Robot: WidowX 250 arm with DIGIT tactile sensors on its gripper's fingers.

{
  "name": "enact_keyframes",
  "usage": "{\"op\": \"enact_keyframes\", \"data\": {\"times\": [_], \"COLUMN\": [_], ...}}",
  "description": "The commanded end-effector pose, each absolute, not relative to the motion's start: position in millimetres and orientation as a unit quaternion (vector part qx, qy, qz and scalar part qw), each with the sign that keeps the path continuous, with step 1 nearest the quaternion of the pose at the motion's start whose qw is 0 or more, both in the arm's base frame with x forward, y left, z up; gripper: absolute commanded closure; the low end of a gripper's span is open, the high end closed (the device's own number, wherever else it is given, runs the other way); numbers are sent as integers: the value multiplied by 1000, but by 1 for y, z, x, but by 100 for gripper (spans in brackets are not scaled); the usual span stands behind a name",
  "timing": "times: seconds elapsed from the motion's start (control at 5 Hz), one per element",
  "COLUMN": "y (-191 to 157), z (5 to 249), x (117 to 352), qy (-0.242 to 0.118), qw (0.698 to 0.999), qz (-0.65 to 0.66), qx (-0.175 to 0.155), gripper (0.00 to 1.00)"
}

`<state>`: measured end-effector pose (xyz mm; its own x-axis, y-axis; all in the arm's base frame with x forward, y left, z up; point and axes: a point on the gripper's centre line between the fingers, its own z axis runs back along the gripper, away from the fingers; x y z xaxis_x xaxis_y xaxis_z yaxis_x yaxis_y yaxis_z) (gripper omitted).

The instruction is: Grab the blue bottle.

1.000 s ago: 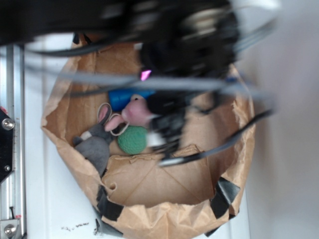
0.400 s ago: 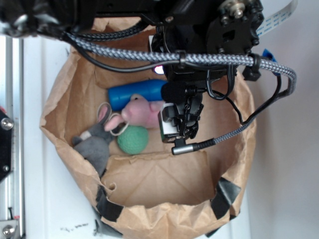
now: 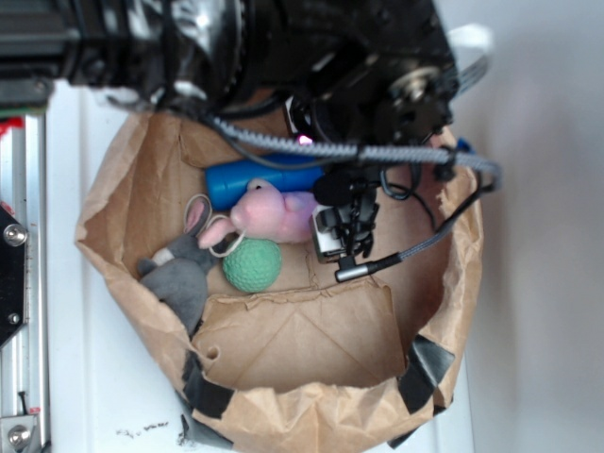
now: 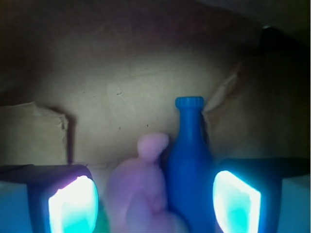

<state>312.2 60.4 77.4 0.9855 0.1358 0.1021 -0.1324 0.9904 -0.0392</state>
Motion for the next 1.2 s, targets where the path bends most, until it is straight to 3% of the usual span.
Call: {"op": "enact_keyframes", "data": {"times": [0.0, 0.4, 0.6, 1.0], "y": [73, 82, 79, 69], "z": [62, 32, 32, 42], "x": [311, 312, 303, 290], "qy": [-65, -58, -63, -79], "qw": [996, 996, 996, 995], "qz": [56, 55, 56, 42], "qx": [-4, 26, 31, 43], "gripper": [0, 0, 100, 100]}}
